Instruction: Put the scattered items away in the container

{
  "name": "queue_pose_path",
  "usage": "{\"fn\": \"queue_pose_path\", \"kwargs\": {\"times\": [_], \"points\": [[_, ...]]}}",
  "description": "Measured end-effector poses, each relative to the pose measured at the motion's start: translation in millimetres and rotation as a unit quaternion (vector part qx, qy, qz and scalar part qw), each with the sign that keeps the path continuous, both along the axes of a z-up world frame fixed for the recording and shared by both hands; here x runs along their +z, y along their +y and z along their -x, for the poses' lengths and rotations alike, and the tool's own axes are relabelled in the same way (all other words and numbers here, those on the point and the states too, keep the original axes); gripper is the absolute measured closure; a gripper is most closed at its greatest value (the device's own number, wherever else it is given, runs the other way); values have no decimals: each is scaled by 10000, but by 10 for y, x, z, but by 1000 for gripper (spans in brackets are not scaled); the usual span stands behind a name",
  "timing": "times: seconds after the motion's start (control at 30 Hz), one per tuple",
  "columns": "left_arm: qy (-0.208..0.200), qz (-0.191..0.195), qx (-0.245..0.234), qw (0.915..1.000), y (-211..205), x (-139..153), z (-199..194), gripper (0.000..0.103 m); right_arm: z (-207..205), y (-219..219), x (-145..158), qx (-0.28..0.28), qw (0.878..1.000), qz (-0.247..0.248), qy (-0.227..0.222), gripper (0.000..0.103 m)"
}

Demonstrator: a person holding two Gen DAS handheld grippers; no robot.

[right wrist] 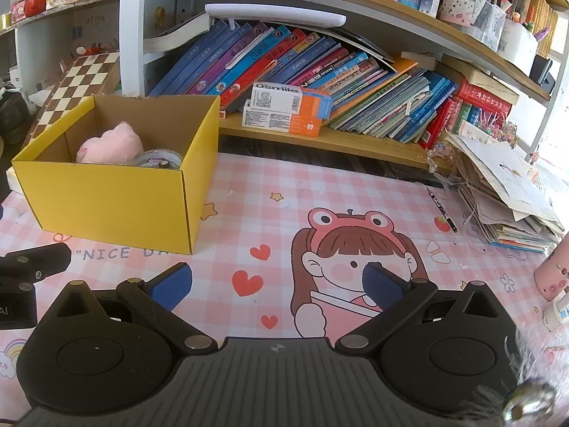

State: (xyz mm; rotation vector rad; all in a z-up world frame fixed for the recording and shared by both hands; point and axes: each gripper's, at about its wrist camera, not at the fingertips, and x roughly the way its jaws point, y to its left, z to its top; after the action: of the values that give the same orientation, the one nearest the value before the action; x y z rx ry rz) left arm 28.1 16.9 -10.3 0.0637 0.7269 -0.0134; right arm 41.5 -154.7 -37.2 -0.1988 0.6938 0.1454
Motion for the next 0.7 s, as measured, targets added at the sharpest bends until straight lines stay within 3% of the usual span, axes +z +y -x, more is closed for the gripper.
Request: {"fn": "queue_pose_path", "kwargs": {"times": [0.7], "points": [[-20, 20, -96, 9999, -28, 5, 4, 6, -9, 32, -21, -11, 10000, 29, 42, 0]]}}
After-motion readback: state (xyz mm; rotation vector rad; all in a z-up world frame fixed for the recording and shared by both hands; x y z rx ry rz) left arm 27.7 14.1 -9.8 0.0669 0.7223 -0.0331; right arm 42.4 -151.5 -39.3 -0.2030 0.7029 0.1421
